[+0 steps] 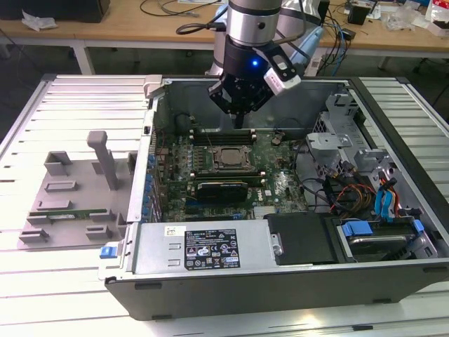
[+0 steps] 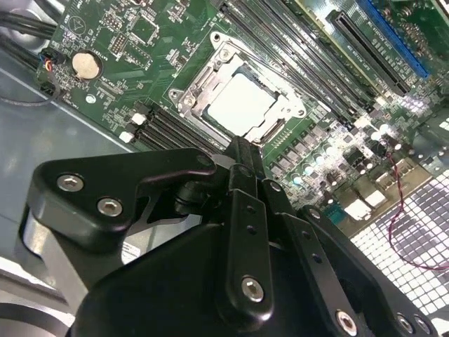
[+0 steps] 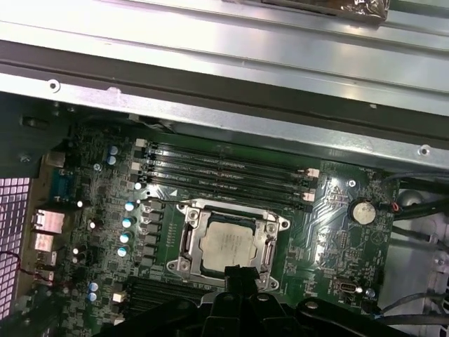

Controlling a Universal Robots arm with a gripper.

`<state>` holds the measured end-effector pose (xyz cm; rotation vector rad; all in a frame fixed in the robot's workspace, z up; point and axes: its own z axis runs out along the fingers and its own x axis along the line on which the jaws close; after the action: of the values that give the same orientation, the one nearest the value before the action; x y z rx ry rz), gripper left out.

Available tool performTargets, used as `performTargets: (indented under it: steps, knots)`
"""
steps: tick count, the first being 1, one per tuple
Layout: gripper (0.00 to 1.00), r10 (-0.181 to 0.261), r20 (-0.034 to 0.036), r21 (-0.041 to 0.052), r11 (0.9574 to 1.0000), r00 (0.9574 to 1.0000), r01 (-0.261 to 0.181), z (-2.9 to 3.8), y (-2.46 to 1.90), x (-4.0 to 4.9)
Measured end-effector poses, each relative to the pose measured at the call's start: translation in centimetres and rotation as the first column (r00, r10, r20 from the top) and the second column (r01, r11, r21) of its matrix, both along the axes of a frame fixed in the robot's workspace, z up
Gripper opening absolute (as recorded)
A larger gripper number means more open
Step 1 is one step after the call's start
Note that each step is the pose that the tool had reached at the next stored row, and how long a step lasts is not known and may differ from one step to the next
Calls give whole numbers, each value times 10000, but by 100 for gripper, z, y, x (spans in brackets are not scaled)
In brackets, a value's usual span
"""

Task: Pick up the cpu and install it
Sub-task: 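Install the first cpu locking lever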

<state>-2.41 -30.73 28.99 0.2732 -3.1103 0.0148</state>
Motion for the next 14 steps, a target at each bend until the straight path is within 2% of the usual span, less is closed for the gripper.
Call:
performTargets:
  steps: [4, 7, 9, 10, 11, 13, 14]
  knots:
    - [11, 54, 0, 0, 10000, 10000, -54, 0, 1, -8]
    - [11, 55, 0, 1, 10000, 10000, -55, -1, 0, -99]
    - [11, -28, -1, -4, 10000, 10000, 28, -1, 1, -129]
    - [11, -227, -1, -7, 9997, 9997, 227, -3, 0, -130]
    - [11, -607, 0, -5, 9982, 9982, 607, -9, 1, -130]
    - [11, -1085, -1, -6, 9941, 9941, 1085, -13, 1, -130]
    - [11, -1087, -1, -5, 9941, 9941, 1087, -14, 1, -130]
